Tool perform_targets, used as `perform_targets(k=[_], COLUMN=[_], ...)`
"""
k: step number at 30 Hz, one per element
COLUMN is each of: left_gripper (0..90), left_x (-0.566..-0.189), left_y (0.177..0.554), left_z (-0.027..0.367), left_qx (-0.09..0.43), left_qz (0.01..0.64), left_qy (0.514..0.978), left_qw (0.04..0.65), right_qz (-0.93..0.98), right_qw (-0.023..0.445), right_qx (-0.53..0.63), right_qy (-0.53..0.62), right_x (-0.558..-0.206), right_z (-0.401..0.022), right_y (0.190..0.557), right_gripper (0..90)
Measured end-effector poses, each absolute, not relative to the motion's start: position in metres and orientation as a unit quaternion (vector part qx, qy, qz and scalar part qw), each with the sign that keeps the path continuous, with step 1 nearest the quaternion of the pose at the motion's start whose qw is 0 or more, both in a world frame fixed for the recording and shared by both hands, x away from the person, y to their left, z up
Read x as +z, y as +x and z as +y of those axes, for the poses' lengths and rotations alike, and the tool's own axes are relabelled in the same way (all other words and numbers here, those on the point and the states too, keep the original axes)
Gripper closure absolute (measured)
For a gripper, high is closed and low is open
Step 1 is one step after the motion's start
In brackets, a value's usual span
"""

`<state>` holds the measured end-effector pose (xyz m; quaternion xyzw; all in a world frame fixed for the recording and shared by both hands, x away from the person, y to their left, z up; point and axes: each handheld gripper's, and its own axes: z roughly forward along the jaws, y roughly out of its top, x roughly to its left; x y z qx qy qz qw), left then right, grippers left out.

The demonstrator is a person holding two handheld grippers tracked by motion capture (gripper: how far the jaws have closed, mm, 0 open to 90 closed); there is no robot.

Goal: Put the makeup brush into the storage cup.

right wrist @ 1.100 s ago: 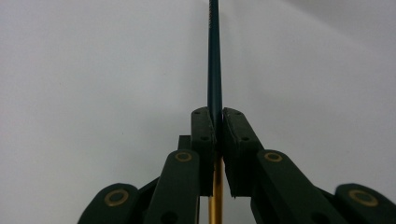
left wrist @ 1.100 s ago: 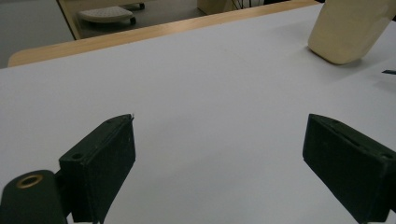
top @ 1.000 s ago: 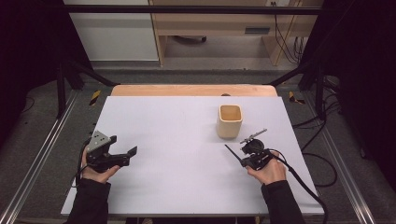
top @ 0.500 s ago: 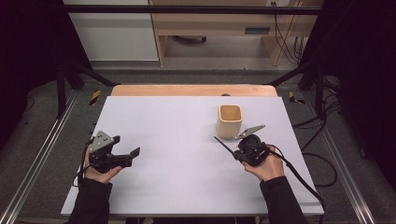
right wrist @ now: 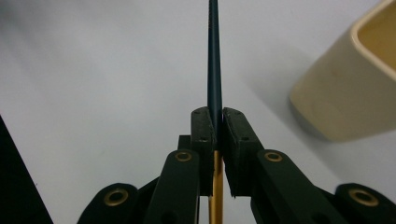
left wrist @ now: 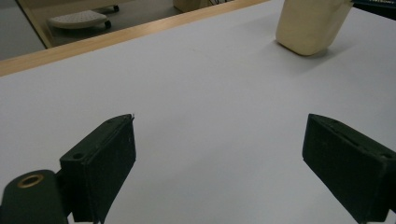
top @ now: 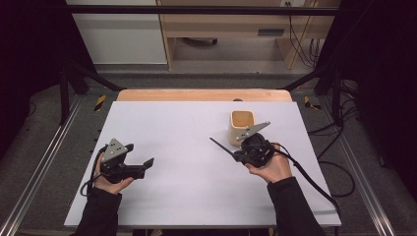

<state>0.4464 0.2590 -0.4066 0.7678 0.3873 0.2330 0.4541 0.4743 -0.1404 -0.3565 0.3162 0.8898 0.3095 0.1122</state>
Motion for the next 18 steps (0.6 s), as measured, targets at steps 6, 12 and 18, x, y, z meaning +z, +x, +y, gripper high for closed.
perform_targets(k=[6, 12, 18], left_gripper=[9.1, 9.3, 9.3], left_x=[-0.406, -0.403, -0.399], left_y=[0.443, 0.44, 0.438], left_z=[0.254, 0.252, 0.248], left_qx=[0.227, 0.226, 0.229], left_qz=[0.364, 0.352, 0.331], left_qy=[0.779, 0.784, 0.794], left_qw=[0.457, 0.459, 0.456], right_qz=[0.9, 0.907, 0.91], right_qw=[0.108, 0.099, 0.084], right_qx=[0.31, 0.309, 0.314], right_qy=[0.285, 0.27, 0.256], right_x=[-0.345, -0.341, -0.339], right_z=[-0.121, -0.109, -0.103], right_y=[0.477, 0.478, 0.479], right_gripper=[83.6, 83.6, 83.6])
